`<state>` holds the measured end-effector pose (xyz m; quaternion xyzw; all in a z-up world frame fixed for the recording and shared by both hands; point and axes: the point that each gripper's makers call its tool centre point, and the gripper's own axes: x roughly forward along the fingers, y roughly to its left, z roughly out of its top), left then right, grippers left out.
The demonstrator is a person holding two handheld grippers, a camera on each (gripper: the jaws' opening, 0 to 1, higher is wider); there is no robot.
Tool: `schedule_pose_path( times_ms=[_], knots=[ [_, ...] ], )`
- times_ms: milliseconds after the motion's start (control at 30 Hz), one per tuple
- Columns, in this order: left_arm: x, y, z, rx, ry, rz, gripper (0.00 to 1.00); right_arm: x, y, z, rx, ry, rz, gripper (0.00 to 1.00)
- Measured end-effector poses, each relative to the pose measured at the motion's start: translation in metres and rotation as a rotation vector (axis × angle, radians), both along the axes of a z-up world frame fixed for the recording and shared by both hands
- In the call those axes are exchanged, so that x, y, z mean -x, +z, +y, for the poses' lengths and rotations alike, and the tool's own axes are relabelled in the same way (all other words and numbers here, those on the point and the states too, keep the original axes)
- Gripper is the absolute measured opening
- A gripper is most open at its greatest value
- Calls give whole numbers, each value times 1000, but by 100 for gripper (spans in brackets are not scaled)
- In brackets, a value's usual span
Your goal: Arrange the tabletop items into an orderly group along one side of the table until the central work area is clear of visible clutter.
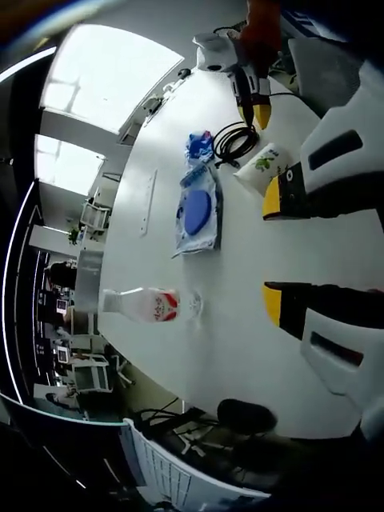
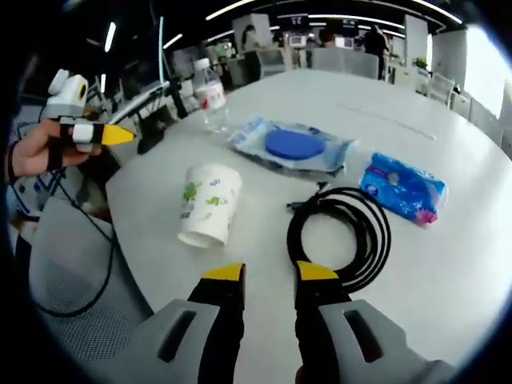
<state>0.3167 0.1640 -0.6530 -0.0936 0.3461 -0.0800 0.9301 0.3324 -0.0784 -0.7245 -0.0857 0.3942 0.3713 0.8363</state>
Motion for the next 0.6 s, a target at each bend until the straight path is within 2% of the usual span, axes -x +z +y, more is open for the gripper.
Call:
schedule_pose_path(
  times_ms=[200, 300, 600],
  knots=[
    [-1, 0, 0, -1, 2, 6, 29, 9, -3, 11, -14, 24, 19, 22],
    [-2, -1, 1, -2, 3, 9, 29, 15, 1, 21, -45, 24, 33, 22],
    [-5, -2, 3, 4, 15, 3, 29, 18, 11, 36, -65, 50, 35, 24]
  ],
)
